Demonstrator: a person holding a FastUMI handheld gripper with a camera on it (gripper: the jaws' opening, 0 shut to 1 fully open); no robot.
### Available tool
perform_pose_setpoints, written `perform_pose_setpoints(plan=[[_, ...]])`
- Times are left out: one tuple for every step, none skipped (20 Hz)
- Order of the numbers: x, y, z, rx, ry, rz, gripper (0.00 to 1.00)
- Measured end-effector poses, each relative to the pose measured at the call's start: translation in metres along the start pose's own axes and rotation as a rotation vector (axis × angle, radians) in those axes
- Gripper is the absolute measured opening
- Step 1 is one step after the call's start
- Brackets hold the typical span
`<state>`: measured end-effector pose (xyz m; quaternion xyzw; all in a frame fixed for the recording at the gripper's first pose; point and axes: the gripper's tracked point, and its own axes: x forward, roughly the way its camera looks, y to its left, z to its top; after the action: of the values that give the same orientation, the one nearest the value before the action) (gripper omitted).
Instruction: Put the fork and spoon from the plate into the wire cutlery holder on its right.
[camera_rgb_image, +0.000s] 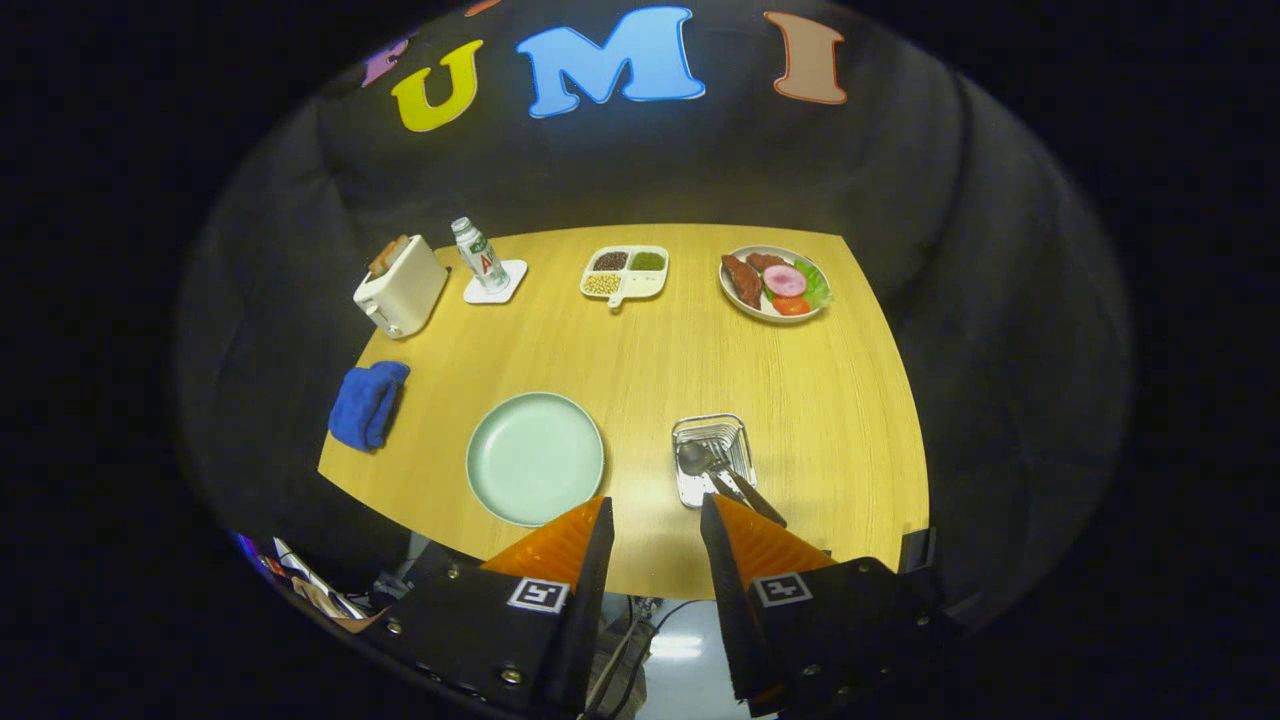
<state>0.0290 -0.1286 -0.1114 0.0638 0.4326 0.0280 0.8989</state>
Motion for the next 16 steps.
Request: perform_pose_setpoints(plan=[[-0.002,0.009,0.006,-0.003,-0.066,-0.002,0.53],[-0.006,0.016,0.015,-0.002,-0.147,-0.010,0.53],[-0.011,0.025,0.022,0.003,-0.222,-0.014,0.53],[-0.016,0.034,0.027,0.005,-0.296,-0.017,0.53],[-0.022,0.041,0.032,-0.007,-0.357,-0.024,0.52],[-0.026,0.048,0.035,-0.030,-0.400,-0.031,0.53],[-0.031,0.054,0.037,-0.046,-0.439,-0.038,0.52],[-0.038,0.063,0.040,-0.049,-0.477,-0.036,0.53],[-0.041,0.072,0.043,-0.055,-0.510,-0.030,0.53],[-0.042,0.076,0.045,-0.063,-0.539,-0.034,0.53],[-0.046,0.079,0.046,-0.070,-0.557,-0.038,0.53],[-0.047,0.082,0.045,-0.079,-0.557,-0.037,0.53],[-0.046,0.085,0.043,-0.085,-0.549,-0.033,0.53],[-0.045,0.087,0.042,-0.089,-0.541,-0.028,0.53],[-0.044,0.086,0.042,-0.093,-0.536,-0.031,0.53],[-0.041,0.086,0.041,-0.096,-0.530,-0.031,0.53]])
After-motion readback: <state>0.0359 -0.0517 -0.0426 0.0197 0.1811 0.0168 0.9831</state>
